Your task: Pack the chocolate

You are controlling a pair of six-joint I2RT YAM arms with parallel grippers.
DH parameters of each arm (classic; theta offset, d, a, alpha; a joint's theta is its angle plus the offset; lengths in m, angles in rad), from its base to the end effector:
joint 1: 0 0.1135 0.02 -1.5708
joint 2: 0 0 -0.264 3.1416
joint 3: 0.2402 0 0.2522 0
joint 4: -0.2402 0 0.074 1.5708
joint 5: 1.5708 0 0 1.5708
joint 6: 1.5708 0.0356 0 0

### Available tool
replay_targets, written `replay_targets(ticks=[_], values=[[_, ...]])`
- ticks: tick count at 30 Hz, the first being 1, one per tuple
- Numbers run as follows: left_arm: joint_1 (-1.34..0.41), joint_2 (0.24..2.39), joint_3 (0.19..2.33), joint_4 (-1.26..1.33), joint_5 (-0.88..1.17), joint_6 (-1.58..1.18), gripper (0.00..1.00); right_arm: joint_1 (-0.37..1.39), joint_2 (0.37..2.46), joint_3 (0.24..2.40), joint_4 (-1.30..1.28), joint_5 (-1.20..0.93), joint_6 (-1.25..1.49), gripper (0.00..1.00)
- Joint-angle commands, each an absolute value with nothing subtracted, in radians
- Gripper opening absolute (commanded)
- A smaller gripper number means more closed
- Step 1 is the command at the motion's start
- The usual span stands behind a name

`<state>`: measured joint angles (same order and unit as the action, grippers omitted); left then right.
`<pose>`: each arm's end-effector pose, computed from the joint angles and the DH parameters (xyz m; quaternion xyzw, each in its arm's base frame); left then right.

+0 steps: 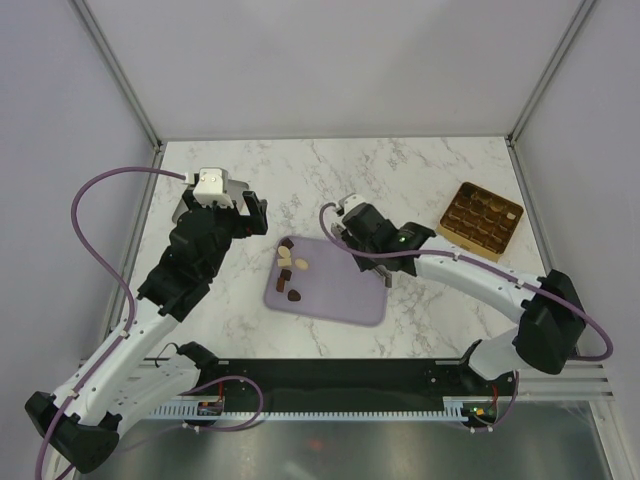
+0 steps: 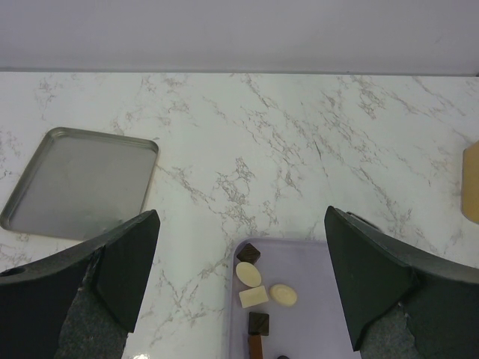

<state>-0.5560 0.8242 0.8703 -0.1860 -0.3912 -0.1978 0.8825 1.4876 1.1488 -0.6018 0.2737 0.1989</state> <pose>0.1673 -0.0880 0.3636 0.0065 0.7513 -0.1004 0.6523 0.2062 0.2355 0.2643 -0.2759 0.9016 0.0468 0.3300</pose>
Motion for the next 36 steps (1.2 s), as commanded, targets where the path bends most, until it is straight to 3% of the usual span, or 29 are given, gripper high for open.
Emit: replay_targets(ticks=[1, 7, 15, 36], values=[[-0.554, 0.821, 0.893, -0.16, -0.413, -0.173, 1.0, 0.763, 1.405, 1.192, -0.675, 0.334, 0.227, 0.31], [-0.554, 0.822, 0.894, -0.16, -0.407, -0.175, 1.0, 0.506, 1.338, 1.216, -0.735, 0.34, 0.216, 0.31], [-0.554, 0.824, 0.894, -0.158, -0.403, -0.176, 1.0, 0.256, 1.394, 1.276, -0.764, 0.431, 0.278, 0.31], [-0.554, 0.827, 0.896, -0.16, -0.4, -0.172, 1.0, 0.121, 1.486, 1.272, -0.712, 0.408, 0.313, 0.35]])
